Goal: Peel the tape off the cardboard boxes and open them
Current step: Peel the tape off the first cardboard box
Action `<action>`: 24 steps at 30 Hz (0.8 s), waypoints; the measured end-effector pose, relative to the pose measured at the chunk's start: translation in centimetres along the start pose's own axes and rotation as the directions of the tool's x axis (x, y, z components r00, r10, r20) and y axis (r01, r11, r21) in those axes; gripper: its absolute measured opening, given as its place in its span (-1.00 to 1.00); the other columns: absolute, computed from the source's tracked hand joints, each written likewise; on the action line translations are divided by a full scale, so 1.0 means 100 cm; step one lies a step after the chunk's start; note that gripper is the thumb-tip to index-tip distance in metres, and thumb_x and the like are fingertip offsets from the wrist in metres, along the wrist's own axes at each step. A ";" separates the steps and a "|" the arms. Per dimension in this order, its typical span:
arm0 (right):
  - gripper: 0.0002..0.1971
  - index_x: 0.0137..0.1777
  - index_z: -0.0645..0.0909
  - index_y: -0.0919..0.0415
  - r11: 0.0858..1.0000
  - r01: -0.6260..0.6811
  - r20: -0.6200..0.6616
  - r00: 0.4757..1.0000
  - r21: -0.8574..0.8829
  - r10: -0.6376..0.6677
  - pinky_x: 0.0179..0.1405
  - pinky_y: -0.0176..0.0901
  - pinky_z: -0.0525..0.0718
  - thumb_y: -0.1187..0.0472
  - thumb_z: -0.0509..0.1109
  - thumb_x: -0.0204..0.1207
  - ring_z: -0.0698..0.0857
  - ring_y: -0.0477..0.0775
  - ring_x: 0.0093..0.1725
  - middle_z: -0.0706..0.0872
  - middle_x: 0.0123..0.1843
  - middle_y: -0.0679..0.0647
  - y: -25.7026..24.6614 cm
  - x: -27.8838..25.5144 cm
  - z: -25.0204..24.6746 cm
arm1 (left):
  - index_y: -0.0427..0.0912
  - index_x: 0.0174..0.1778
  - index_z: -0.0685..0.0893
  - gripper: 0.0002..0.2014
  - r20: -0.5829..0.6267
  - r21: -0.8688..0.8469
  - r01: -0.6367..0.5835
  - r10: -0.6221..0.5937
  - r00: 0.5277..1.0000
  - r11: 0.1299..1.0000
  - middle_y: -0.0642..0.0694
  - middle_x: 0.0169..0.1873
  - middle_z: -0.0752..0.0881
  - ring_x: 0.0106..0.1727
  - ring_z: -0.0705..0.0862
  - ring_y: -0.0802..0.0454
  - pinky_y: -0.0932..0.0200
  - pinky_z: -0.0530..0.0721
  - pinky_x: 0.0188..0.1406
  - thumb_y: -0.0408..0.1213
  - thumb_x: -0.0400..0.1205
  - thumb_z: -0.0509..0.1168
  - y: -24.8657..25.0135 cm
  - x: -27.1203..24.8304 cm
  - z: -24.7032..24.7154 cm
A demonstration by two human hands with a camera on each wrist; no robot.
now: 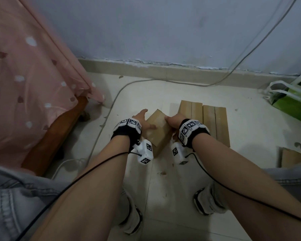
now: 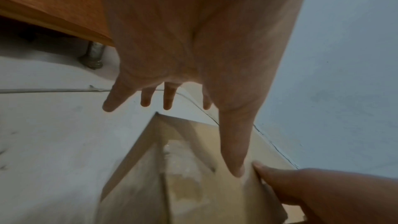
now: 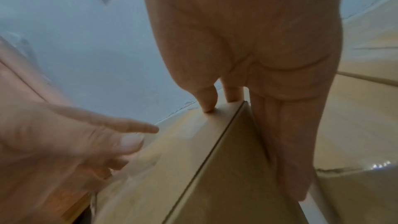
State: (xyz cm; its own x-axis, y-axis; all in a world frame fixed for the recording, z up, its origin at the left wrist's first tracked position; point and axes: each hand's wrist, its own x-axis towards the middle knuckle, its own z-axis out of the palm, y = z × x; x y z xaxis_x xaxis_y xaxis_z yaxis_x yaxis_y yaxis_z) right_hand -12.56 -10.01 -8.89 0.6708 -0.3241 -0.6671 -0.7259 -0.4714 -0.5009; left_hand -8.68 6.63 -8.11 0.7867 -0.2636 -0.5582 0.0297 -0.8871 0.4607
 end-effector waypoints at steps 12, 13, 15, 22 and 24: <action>-0.63 0.38 0.52 0.34 0.969 0.080 -0.049 0.994 -0.234 -0.093 0.11 -0.07 0.61 0.14 0.17 0.69 0.66 0.24 0.26 0.65 0.33 0.24 0.007 -0.006 -0.007 | -0.02 0.55 0.45 -0.31 -0.137 0.017 -0.010 0.012 0.990 1.000 -0.13 0.44 0.58 0.40 0.58 -0.15 0.09 0.54 0.32 -0.03 0.51 0.51 -0.002 0.003 0.021; -0.60 0.45 0.49 0.30 0.961 0.134 -0.055 0.987 -0.241 -0.152 0.21 -0.06 0.59 0.18 0.19 0.67 0.63 0.23 0.33 0.61 0.41 0.23 0.006 -0.004 -0.006 | -0.04 0.54 0.47 -0.33 -0.149 0.015 0.008 -0.006 0.989 1.000 -0.13 0.43 0.59 0.40 0.58 -0.14 0.09 0.53 0.32 -0.01 0.51 0.50 0.000 0.006 0.022; -0.50 0.56 0.41 0.24 0.941 0.257 -0.057 0.960 -0.221 -0.276 0.38 -0.02 0.53 0.25 0.24 0.61 0.54 0.23 0.45 0.52 0.51 0.20 0.003 -0.003 -0.004 | -0.07 0.52 0.49 -0.35 -0.145 0.027 0.039 -0.035 0.989 0.999 -0.15 0.42 0.59 0.40 0.57 -0.14 0.07 0.53 0.33 0.03 0.53 0.47 0.004 0.010 0.023; -0.50 0.44 0.50 0.33 0.855 0.391 -0.036 0.903 -0.341 -0.427 0.33 0.05 0.60 0.27 0.40 0.49 0.57 0.27 0.35 0.60 0.37 0.27 0.001 -0.010 0.003 | -0.15 0.45 0.55 -0.40 -0.172 0.008 0.064 -0.062 0.983 0.998 -0.15 0.35 0.65 0.36 0.61 -0.16 0.07 0.55 0.26 0.05 0.54 0.46 0.003 0.013 0.025; -0.52 0.38 0.53 0.28 0.844 0.399 -0.019 0.901 -0.358 -0.434 0.24 0.03 0.65 0.20 0.45 0.47 0.62 0.24 0.26 0.64 0.28 0.24 0.002 -0.008 0.006 | -0.16 0.44 0.57 -0.41 -0.175 0.010 0.067 -0.065 0.982 0.998 -0.16 0.34 0.66 0.35 0.62 -0.16 0.08 0.55 0.25 0.04 0.54 0.47 0.003 0.014 0.026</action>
State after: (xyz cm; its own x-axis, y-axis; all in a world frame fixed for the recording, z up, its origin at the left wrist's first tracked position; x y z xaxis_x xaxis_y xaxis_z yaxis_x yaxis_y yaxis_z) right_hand -13.33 -9.36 -8.78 0.9220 -0.1027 -0.3734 -0.2906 -0.8210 -0.4915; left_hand -9.18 4.99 -10.57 0.8791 -0.1352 -0.4570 0.0762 -0.9067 0.4147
